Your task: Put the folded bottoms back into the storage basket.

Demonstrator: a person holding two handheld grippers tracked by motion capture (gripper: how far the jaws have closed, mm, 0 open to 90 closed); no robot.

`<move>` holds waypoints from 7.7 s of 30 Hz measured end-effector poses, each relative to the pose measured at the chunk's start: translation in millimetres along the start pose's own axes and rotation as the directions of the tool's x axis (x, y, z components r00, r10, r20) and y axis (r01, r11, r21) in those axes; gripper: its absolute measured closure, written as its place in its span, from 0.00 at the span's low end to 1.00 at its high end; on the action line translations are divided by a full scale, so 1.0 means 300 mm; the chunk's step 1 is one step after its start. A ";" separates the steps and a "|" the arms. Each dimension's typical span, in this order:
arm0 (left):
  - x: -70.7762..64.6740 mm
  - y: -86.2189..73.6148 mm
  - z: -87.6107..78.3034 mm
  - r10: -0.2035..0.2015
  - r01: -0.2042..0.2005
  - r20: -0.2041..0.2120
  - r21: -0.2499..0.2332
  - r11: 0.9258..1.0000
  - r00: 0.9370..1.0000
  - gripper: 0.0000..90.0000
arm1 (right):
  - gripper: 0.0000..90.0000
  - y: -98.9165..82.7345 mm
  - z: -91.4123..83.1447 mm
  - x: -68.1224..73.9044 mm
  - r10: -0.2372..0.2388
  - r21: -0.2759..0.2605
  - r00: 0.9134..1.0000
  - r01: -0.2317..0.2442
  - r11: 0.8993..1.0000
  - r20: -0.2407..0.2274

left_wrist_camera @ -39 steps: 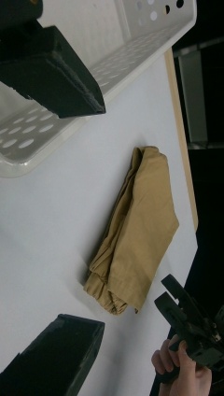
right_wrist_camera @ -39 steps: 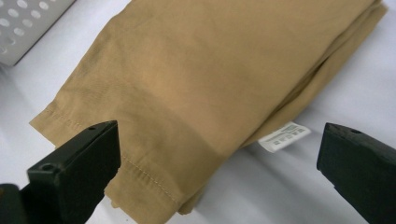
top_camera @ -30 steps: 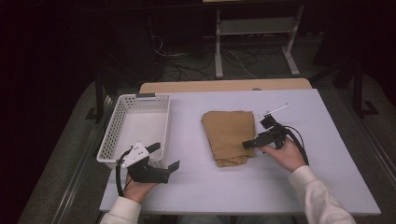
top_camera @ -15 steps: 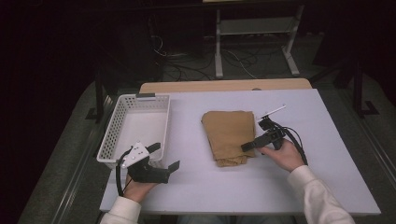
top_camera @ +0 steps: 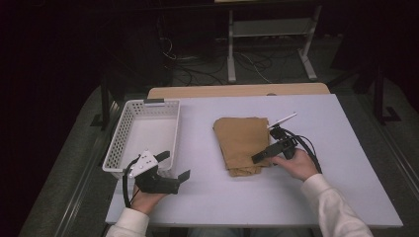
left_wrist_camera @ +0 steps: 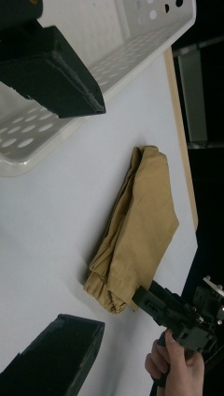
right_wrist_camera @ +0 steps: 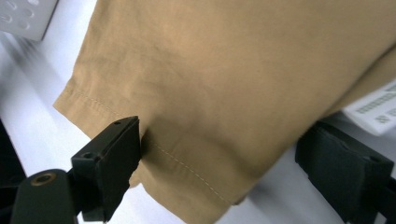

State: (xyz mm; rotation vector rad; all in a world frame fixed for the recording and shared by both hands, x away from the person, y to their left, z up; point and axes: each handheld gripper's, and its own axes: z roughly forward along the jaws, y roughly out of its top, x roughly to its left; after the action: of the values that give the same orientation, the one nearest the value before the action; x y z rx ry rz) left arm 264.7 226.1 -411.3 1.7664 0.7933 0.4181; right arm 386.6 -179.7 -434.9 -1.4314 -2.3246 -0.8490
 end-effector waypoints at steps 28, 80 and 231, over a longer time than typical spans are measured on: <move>0.001 0.002 -0.009 -0.006 0.006 -0.008 -0.016 1.000 1.000 0.00 | 0.91 -0.026 -0.032 0.012 0.029 -0.158 0.993 -0.047 0.986 -0.113; 0.017 0.002 -0.031 -0.050 0.047 -0.040 -0.064 0.997 0.998 0.00 | 0.91 0.047 -0.299 0.267 -0.254 -0.355 0.967 0.236 0.905 -0.003; 0.022 -0.001 -0.042 -0.063 0.061 -0.019 -0.092 0.994 0.998 0.00 | 0.91 0.544 -0.019 0.808 -0.503 -0.338 0.864 0.469 0.816 -0.016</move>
State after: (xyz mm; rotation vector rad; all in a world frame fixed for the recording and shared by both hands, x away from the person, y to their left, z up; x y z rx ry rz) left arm 261.4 239.6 -407.9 1.6502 0.8291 0.4263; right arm 416.3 45.1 -250.3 -0.8492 -2.5960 -1.4686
